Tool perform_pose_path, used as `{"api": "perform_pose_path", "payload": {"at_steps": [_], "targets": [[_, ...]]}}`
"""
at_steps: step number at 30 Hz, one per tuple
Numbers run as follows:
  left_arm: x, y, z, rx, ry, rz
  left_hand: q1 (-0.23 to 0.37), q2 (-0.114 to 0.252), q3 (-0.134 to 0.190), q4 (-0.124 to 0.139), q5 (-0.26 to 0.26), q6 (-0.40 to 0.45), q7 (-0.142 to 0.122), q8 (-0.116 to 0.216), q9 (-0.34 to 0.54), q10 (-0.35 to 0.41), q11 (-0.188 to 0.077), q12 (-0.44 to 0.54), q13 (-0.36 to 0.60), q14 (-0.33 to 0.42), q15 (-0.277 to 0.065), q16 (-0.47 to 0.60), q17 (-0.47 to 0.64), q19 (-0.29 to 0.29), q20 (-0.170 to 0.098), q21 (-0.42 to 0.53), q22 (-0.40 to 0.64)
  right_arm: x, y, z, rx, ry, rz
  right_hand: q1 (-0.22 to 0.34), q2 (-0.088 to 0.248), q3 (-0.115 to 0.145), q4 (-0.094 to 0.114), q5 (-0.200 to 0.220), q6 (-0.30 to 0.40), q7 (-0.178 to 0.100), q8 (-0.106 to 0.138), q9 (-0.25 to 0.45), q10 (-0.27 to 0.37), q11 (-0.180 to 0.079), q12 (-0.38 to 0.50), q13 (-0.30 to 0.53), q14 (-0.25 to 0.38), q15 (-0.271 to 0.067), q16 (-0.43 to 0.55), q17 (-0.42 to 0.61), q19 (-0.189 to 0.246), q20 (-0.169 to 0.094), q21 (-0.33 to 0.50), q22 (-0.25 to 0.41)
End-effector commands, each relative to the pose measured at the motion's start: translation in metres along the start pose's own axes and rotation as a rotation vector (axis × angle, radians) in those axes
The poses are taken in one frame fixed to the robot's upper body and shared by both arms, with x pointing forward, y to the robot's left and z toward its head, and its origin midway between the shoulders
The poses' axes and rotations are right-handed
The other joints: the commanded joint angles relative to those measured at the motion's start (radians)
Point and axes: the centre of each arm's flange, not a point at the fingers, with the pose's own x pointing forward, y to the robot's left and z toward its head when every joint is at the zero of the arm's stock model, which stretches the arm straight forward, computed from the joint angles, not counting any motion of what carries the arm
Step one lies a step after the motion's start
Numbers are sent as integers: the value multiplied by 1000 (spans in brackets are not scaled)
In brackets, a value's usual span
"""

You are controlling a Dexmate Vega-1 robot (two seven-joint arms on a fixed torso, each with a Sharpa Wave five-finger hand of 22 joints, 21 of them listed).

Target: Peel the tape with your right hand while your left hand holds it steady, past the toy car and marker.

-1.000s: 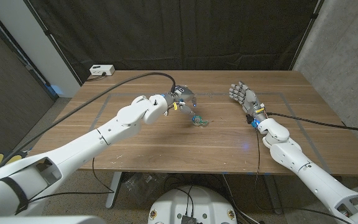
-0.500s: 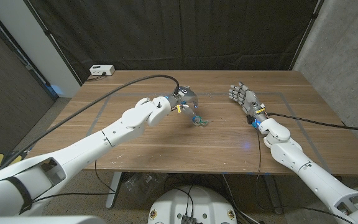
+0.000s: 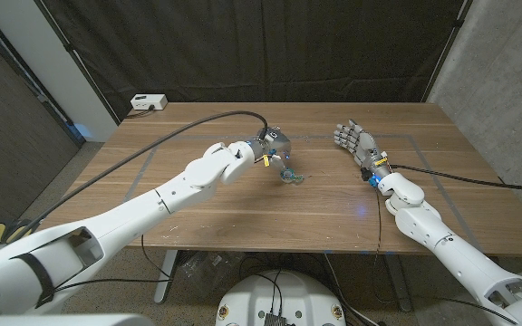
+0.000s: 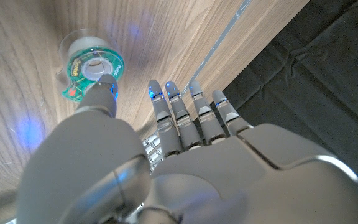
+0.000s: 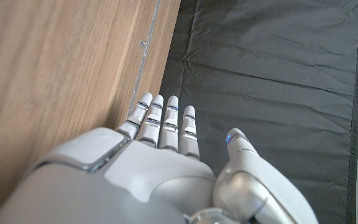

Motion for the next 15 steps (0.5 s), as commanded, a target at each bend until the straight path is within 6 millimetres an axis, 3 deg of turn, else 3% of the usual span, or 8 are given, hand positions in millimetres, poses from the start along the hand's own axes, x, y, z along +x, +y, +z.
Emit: {"api": "perform_pose_path", "payload": {"at_steps": [1, 6, 15], "targets": [[4, -2, 5, 40, 2, -37, 8, -5, -4, -5, 8, 21, -5, 9, 5, -9, 2, 13, 9, -9, -91, -4, 9, -8, 3, -2, 4, 3, -4, -2, 7, -3, 6, -2, -3, 6, 1, 2, 12, 1, 8, 5, 6, -1, 8, 4, 11, 2, 6, 2, 8, 4, -3, 1], [6, -4, 7, 33, -8, -43, 7, -7, -12, 0, 9, -23, -12, -13, 5, -45, 4, 10, 19, -28, -86, -12, 19, -19, 7, -6, 5, 4, -4, -2, 5, -4, 7, -2, -4, 7, 1, 2, 14, 0, 8, 5, 8, -2, 8, 4, 13, 1, 6, 2, 10, 4, -5, 1], [7, -6, 11, 40, -16, -40, 6, -7, -18, 4, 10, -9, -11, -11, 5, -32, 2, 23, 25, -19, -90, -10, 26, -15, 3, -5, 5, 5, -5, -3, 5, -3, 11, -4, -5, 8, 1, 2, 16, 2, 6, 5, 12, 0, 8, 4, 15, 1, 6, 2, 12, 6, -8, 1]]}}
